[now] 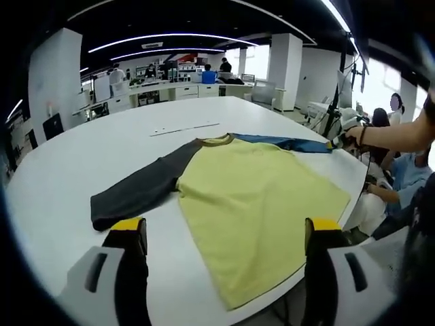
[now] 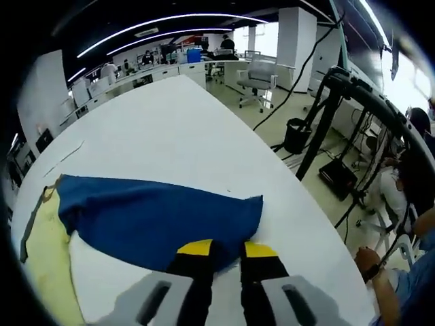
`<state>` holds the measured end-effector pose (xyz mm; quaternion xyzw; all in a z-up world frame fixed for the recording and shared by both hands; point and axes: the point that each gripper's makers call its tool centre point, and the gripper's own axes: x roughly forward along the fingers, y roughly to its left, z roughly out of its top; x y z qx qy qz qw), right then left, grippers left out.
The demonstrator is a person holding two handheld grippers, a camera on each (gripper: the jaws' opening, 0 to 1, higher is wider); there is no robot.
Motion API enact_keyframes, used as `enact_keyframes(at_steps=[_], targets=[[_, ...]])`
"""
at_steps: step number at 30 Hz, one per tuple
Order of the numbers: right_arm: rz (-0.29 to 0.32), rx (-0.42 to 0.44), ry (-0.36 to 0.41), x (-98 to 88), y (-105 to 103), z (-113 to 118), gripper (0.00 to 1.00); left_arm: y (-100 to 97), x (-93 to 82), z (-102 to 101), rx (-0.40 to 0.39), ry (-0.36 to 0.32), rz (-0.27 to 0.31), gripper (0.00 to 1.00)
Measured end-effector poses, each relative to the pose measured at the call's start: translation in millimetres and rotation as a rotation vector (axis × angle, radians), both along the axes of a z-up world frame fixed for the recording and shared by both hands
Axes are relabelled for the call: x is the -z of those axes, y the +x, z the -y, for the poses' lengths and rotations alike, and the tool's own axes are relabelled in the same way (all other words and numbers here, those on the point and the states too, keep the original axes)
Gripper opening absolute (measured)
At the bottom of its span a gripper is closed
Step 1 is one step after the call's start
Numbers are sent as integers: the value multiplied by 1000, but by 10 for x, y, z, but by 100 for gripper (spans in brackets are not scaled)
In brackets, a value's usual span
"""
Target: Fold the garment on the visible template until the final outline fits inside the template.
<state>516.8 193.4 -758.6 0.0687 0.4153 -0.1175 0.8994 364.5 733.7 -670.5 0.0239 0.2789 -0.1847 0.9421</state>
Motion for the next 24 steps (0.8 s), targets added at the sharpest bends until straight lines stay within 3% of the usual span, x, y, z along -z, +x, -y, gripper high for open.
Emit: enact_keyframes(at_steps=[16,24], targets=[[6,-89,-57,-276,357,168,0,7,-1,-22,-7,3,0,94],[-16,-114,-72,-300,378,186,0,-3,-4,-22,-8,5,0,95]])
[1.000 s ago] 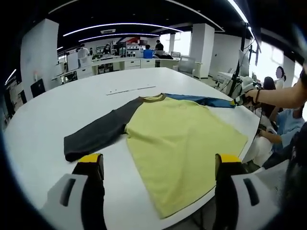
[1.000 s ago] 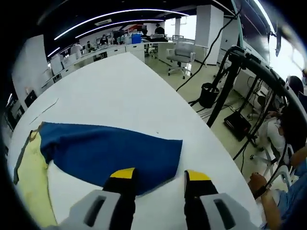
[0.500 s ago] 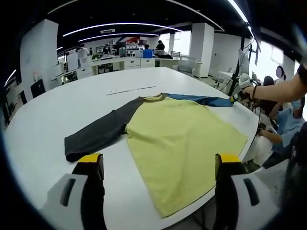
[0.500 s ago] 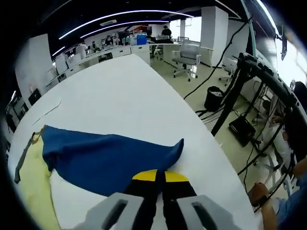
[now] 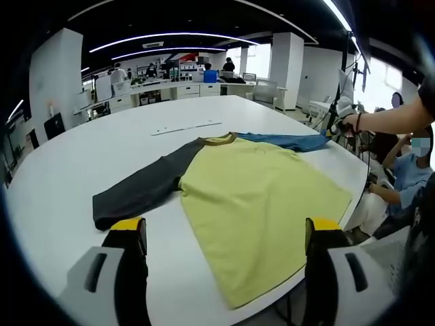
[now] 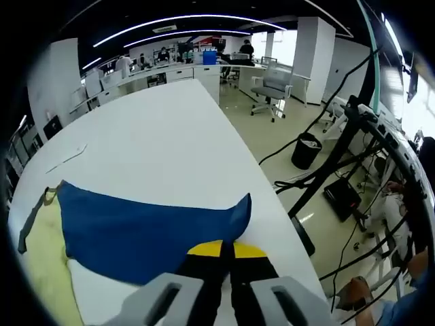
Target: Fold the garment on the visible template until the final outline fits inside the template.
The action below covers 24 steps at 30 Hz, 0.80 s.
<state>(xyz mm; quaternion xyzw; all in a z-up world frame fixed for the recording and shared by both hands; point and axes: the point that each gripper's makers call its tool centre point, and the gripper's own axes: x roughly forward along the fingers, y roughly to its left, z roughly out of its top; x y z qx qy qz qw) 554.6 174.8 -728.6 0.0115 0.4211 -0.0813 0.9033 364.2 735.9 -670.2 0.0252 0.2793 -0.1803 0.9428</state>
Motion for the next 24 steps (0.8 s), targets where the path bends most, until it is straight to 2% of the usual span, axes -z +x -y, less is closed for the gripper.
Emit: enact_keyframes(at_steps=[9,17,24], targets=[[2,-15,7,-113,57,-21,0,0,0,-9,2,5,-2,96],[2,-15,29,-184,20,-179,0,-7,14,-1,8,7,-10,97],[8,-34,46,-257,80,-315,0,-7,-8,9,11,-5,-6,99]])
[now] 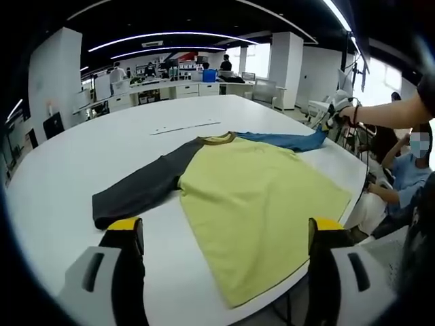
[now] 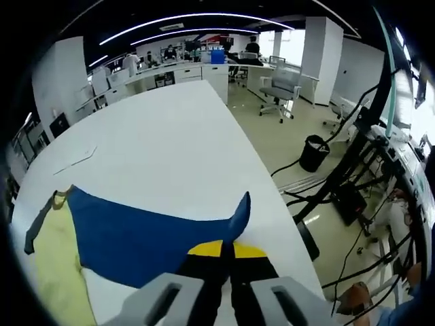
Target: Fold the garment on the visible template until the final outline fits inside the template.
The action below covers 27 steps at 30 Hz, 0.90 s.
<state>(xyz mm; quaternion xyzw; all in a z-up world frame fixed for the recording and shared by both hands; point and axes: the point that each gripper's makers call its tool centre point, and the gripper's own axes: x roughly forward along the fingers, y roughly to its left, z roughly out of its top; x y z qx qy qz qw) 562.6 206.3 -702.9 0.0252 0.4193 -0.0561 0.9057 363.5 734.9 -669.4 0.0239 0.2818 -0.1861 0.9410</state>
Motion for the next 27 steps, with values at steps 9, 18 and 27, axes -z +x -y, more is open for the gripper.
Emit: enact_keyframes(at_steps=[9,18,27], targets=[[19,-62,10,-113,219,-214,0,-11,5,-3,3,4,-4,99],[46,-125,28,-184,413,-450,0,-19,-2,-1,2,-14,-4,99],[75,-207,54,-261,629,-773,0,-36,26,8,16,-7,-15,99]])
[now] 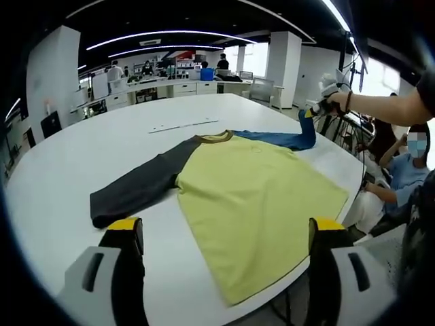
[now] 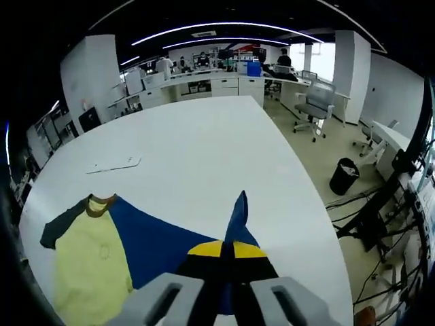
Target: Fold the garment on the visible template until the final outline fits inside the template.
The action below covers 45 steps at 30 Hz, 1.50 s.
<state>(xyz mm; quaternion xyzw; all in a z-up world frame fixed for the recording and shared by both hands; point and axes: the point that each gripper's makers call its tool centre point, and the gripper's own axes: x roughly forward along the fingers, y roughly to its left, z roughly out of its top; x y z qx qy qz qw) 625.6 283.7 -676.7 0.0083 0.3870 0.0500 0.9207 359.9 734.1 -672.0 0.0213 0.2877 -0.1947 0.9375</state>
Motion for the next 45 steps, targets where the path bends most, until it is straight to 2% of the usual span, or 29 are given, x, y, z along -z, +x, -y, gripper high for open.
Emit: enact_keyframes(at_steps=[8,11,13,19,30,35,45], targets=[[21,-116,-1,-92,115,-408,0,10,-25,-5,1,-4,10,99],[15,-163,-18,-117,107,-555,0,2,-20,-5,3,-3,8,98],[11,-179,-1,-136,102,-671,0,-3,-12,-8,1,-4,5,98],[36,-254,14,-237,77,-1079,0,-14,-4,-13,1,-5,5,98],[76,-359,18,-409,72,-1675,0,-30,9,-45,-9,-7,3,98],[77,-409,12,-429,51,-1918,0,-39,14,-53,-13,-9,0,97],[70,-485,48,-411,-26,-2411,0,-58,37,-69,-16,-11,-7,97]])
